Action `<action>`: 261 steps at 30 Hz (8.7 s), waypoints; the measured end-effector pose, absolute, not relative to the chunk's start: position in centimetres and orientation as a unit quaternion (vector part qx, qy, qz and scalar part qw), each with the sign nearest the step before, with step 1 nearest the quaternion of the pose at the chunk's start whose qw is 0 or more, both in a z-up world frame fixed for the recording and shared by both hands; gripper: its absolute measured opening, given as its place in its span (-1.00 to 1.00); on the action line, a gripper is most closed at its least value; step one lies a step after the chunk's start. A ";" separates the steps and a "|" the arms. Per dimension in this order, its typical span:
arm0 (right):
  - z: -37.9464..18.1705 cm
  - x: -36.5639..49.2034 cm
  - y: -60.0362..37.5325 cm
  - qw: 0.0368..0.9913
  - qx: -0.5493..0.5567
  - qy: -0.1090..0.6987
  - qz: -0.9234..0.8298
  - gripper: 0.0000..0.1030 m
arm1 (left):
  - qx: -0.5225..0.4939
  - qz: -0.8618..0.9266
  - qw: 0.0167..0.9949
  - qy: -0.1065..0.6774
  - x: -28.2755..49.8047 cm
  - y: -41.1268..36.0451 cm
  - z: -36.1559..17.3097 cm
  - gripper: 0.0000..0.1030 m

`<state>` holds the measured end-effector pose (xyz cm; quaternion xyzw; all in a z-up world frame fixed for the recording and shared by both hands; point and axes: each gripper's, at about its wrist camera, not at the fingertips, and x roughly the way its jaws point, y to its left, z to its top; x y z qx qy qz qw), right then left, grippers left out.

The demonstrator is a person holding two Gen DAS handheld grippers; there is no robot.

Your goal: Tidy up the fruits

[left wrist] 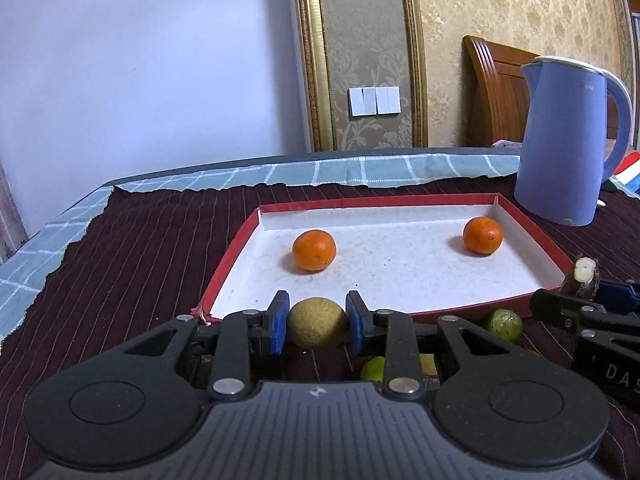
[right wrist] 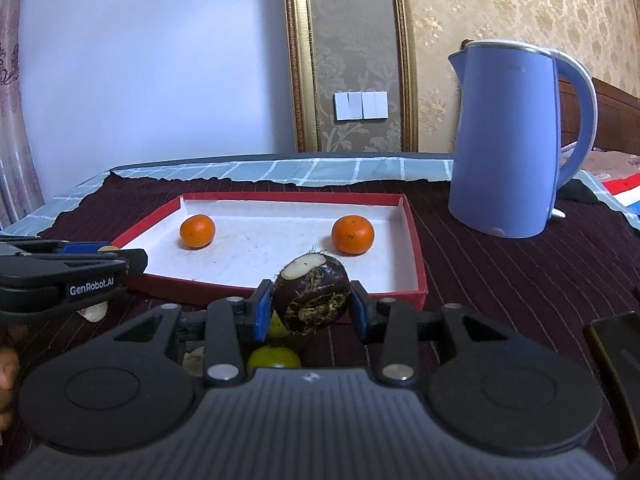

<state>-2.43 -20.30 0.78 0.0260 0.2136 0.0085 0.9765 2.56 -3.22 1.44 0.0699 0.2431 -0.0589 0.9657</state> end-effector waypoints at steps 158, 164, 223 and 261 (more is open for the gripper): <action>0.5 13.0 -21.2 0.970 -0.007 0.238 -0.044 -0.28 | 0.079 -0.020 0.958 0.274 17.9 -7.7 -0.1 -0.41; 0.5 12.8 -21.5 0.972 -0.008 0.229 -0.054 0.02 | 0.082 -0.014 0.959 0.271 17.6 -7.5 -0.2 -0.17; -1.9 -3.9 -20.4 0.970 -0.020 0.244 0.009 1.00 | 0.036 -0.069 0.949 0.305 4.5 5.1 -2.7 -0.34; -1.3 -3.8 -18.7 0.968 -0.022 0.250 0.022 -0.42 | 0.049 -0.092 0.956 0.273 1.0 1.4 -1.1 -0.34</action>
